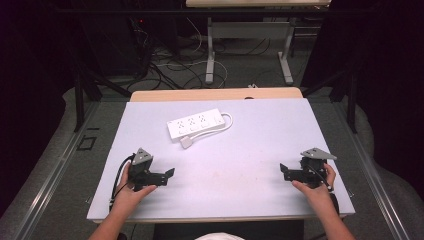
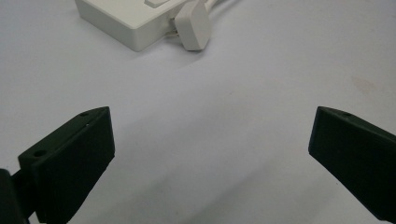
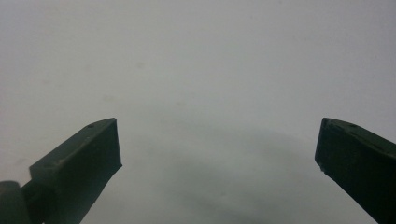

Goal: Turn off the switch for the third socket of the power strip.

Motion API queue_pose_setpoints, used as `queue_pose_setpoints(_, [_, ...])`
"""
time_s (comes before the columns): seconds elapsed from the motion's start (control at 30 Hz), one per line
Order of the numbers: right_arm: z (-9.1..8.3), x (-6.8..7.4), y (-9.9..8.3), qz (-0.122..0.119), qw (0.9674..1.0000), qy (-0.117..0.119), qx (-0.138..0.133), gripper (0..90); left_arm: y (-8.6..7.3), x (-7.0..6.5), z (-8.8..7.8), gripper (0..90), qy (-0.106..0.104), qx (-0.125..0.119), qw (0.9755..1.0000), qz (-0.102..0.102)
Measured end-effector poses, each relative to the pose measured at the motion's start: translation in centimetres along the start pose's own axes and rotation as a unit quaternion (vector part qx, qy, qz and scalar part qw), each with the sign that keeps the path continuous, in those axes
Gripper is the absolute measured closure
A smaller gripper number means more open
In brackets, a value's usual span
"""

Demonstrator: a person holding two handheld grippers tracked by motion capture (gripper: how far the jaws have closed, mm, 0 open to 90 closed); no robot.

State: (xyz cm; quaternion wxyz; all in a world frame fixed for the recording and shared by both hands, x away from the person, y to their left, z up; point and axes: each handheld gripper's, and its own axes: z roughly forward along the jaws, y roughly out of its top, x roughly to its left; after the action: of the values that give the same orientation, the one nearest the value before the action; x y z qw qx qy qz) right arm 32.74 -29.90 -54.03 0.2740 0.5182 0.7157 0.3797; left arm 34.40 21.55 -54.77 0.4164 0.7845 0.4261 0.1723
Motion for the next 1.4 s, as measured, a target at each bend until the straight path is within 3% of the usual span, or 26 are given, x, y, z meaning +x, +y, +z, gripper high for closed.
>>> queue_pose_setpoints(0.27, [-1.1,1.4,-0.2,-0.012,0.9999,0.008,-0.005,0.0,0.2,-0.1,-0.2,0.9,-0.003,-0.004,1.0,-0.007])
queue_pose_setpoints(0.93, [-2.3,1.9,-0.2,-0.009,0.9995,0.0,-0.03,0.0,0.2,-1.4,-0.1,3.5,-0.005,0.004,0.9999,0.011])
queue_pose_setpoints(1.03, [-2.4,2.2,-0.2,-0.012,0.9995,0.007,-0.027,0.0,0.3,-1.6,-0.1,6.3,-0.006,0.005,1.0,0.006])
queue_pose_setpoints(1.27, [-2.1,2.5,-0.2,-0.028,0.999,0.013,-0.032,0.8,0.6,-2.8,-0.2,15.8,-0.011,0.011,0.9998,0.015])
queue_pose_setpoints(1.4, [-2.1,2.7,-0.1,-0.029,0.999,0.014,-0.031,1.1,0.7,-3.4,-0.3,16.6,-0.014,0.012,0.9996,0.02])
